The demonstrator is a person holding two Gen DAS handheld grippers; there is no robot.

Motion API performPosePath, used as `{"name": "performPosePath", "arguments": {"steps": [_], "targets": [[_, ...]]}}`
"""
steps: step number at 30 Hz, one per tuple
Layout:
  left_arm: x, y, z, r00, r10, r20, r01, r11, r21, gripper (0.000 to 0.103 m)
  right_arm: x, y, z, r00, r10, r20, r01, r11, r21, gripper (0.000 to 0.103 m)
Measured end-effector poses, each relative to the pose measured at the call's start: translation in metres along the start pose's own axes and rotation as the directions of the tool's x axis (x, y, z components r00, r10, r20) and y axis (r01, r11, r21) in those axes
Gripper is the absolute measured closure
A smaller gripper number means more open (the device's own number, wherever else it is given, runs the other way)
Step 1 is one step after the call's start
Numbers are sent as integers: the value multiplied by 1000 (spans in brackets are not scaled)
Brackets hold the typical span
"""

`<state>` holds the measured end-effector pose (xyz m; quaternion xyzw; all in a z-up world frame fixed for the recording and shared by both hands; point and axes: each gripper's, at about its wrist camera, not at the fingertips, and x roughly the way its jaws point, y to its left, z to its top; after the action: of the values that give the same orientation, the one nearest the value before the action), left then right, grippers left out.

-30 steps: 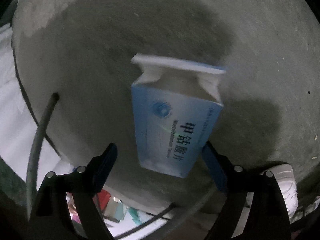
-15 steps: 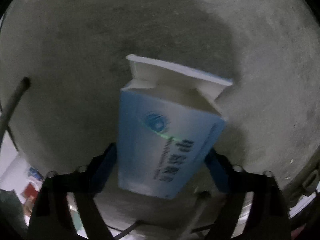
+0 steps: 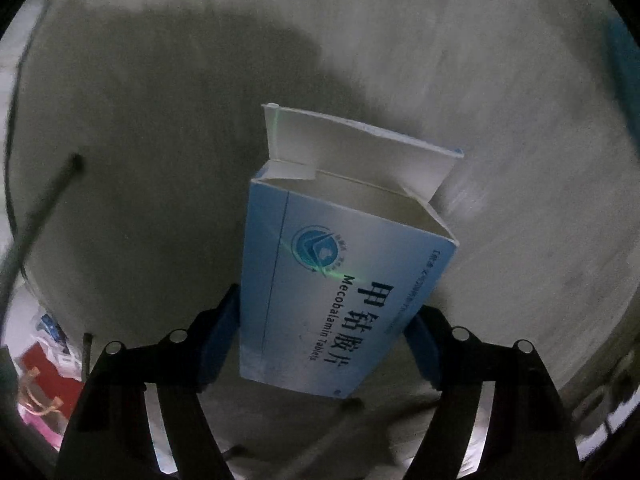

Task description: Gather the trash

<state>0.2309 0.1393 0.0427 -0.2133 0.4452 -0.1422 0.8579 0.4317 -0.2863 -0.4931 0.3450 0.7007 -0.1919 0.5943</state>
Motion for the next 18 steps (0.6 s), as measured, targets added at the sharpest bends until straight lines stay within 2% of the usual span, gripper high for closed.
{"name": "performPosePath", "arguments": {"steps": [2, 5, 8, 11, 13, 16, 18], "targets": [[-1, 0, -1, 1000, -16, 12, 16, 1000, 6, 21, -43, -8, 6, 993, 25, 116, -17, 998, -68, 30], [-2, -3, -3, 998, -48, 29, 47, 999, 17, 21, -103, -26, 9, 962, 101, 252, -66, 988, -142, 30], [-1, -6, -5, 996, -88, 34, 87, 996, 18, 21, -175, -72, 18, 905, 222, 363, -171, 971, -168, 30], [-2, -10, -8, 991, -125, 42, 124, 992, 25, 21, -225, -127, 27, 851, 280, 444, -237, 960, -151, 30], [-4, -10, -9, 989, -137, 47, 136, 990, 29, 20, -260, -168, 25, 802, 317, 507, -302, 946, -115, 30], [-8, -8, -12, 987, -153, 58, 151, 988, 25, 20, -304, -242, 18, 730, 332, 597, -395, 918, -28, 29], [-11, -5, -14, 985, -161, 63, 160, 987, 17, 21, -315, -270, 25, 702, 311, 641, -441, 896, 49, 29]]}}
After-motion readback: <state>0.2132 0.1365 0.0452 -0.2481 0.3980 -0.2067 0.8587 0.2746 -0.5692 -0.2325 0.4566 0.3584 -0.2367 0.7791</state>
